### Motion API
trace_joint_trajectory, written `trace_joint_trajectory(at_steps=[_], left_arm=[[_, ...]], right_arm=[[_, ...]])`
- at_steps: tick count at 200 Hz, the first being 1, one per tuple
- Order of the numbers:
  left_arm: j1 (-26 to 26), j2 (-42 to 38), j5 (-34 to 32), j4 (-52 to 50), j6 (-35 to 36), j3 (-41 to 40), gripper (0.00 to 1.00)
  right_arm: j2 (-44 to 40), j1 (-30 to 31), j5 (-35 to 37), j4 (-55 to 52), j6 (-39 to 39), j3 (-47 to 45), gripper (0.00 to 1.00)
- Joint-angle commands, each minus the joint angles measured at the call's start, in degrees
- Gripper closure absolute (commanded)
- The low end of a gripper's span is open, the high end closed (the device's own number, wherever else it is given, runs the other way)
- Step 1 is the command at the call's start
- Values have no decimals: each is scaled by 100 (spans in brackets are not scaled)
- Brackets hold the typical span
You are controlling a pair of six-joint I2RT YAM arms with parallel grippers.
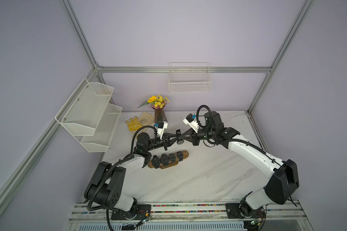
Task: Place watch on stand
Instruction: Pick up the watch at the center of the board.
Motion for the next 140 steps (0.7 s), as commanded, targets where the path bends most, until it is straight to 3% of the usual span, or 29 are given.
trace_joint_trajectory(at_steps=[1, 36, 59, 69, 84, 111, 140], left_arm=[[13, -244, -732, -858, 559, 389, 100], [9, -556, -1597, -1310, 197, 493, 100], [1, -628, -2332, -1718, -264, 542, 100], [-7, -657, -2590, -1812, -551, 562, 100], [-23, -688, -2899, -1841, -1137, 549, 100], [-52, -701, -3268, -1936, -2158, 537, 100], [-212, -736, -3355, -1948, -2534, 646, 100]], right_arm=[[-390, -28, 645, 557, -52, -179, 78], [-734, 18, 1570, 1369, 234, -752, 50], [-812, 205, 2036, 2037, 369, -1198, 42], [-1024, 380, 2273, 2428, 313, -1467, 34], [-1141, 715, 2913, 3155, 309, -1938, 33], [-1194, 884, 3236, 4230, 674, -2493, 32], [-1086, 930, 3331, 5127, 1120, -2949, 31]])
